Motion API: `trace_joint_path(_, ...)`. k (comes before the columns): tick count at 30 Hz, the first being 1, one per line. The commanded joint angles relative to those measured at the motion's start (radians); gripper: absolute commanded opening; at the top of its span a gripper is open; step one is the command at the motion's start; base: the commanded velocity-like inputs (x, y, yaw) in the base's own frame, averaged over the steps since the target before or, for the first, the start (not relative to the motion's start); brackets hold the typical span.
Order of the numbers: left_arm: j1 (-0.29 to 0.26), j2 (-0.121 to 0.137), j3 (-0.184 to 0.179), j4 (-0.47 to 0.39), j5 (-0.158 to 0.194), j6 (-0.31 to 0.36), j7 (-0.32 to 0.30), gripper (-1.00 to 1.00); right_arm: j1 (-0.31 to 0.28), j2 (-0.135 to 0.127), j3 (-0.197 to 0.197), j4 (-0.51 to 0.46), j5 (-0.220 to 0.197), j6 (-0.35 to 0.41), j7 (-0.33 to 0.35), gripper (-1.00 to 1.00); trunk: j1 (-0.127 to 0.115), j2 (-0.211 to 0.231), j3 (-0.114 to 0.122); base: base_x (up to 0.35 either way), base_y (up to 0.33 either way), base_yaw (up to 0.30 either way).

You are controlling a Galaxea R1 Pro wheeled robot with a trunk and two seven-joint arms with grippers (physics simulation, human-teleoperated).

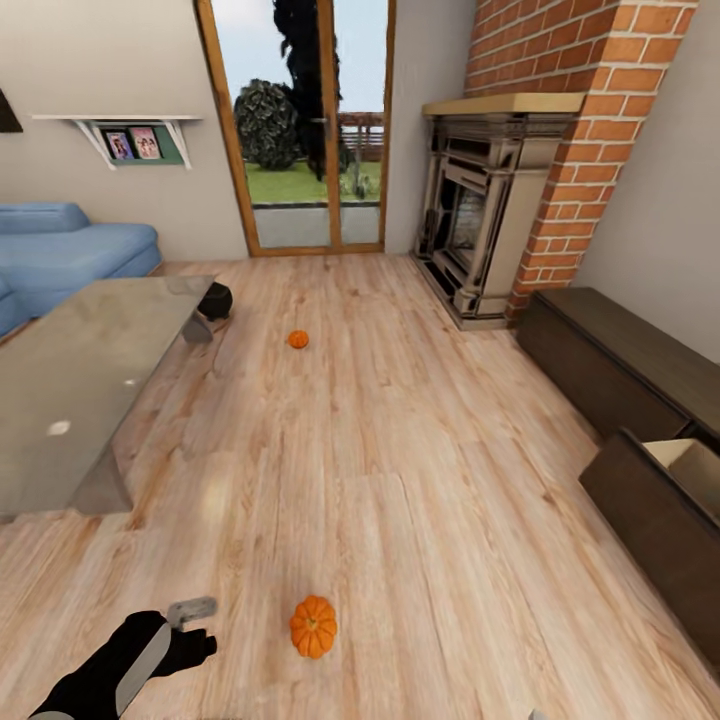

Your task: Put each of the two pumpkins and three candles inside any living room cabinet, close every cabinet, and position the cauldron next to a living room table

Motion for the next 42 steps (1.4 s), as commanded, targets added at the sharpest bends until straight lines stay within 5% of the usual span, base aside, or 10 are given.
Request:
trace_joint_path(1, 0.000, 0.000, 0.000, 0.000, 0.000, 0.000, 0.000, 1.00, 0.000, 0.000, 0.000, 0.000, 0.000, 0.000, 0.000, 1.00, 0.000, 0.000, 0.000, 0.085, 0.316, 0.292)
trace_joint_path(21, 0.000, -0.001, -0.002, 0.000, 0.000, -0.002, 0.001, 1.00, 0.000, -0.001, 0.000, 0.000, 0.000, 0.000, 0.000, 1.00, 0.000, 0.000, -0.001, 0.156, 0.296, 0.279)
trace_joint_path(42, 0.000, -0.003, -0.011, 0.000, 0.000, -0.002, 0.001, 1.00, 0.000, -0.001, 0.000, 0.000, -0.002, -0.002, 0.000, 1.00, 0.000, 0.000, -0.009, 0.072, 0.167, -0.025)
